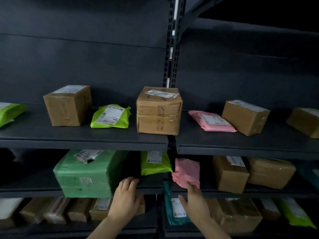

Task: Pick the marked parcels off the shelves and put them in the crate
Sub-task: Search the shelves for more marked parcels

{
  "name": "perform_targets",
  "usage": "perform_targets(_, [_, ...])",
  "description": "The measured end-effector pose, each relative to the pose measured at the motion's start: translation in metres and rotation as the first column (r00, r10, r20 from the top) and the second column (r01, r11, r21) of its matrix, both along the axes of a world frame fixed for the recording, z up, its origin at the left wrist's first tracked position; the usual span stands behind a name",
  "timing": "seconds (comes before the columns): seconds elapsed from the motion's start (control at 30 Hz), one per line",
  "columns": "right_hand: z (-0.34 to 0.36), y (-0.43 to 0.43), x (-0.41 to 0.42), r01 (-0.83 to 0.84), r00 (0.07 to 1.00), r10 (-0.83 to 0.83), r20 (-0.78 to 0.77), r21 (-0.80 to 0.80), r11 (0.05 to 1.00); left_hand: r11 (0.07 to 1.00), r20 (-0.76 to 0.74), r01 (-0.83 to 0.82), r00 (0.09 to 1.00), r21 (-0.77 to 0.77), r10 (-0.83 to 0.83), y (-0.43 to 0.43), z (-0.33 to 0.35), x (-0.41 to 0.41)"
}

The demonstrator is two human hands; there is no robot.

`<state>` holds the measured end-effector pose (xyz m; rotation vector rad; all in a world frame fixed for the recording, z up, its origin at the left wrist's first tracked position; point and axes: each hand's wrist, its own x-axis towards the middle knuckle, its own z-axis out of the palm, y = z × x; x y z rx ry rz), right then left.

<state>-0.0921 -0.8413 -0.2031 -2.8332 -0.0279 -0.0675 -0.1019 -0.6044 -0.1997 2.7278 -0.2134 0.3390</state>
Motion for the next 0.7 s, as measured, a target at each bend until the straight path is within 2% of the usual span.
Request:
perform_targets(0.13, [0.001,-0.037,-0.005,-0.007,0.999,0.010,0.036,-0.089,0.996,0.998,-0.130,-0.055,0.990,-0.025,0.051,-0.039,-0.026,0.004])
perform_targets(0.27, [0.012,-0.054,-0.002,0.007,0.998,0.003,0.056,-0.180,0.984,0.994,-0.209,-0.096,0.972,0.044,0.103,-0.056,-0.035,0.023])
perform_targets(0.4, [0.000,-0.063,0.014,-0.005,0.996,0.014,0.085,-0.102,0.995,0.989,-0.251,-0.122,0.958,0.078,0.138,-0.062,-0.039,0.056])
perform_targets(0.53, [-0.021,-0.065,0.041,-0.050,0.997,0.054,0.060,-0.078,0.996,0.968,-0.329,-0.248,0.912,0.031,0.244,-0.063,-0.050,0.095])
perform_targets(0.7, [-0.046,-0.062,0.074,-0.021,0.998,0.025,0.058,-0.068,0.997,0.922,-0.398,-0.386,0.847,-0.002,0.354,-0.050,-0.065,0.132])
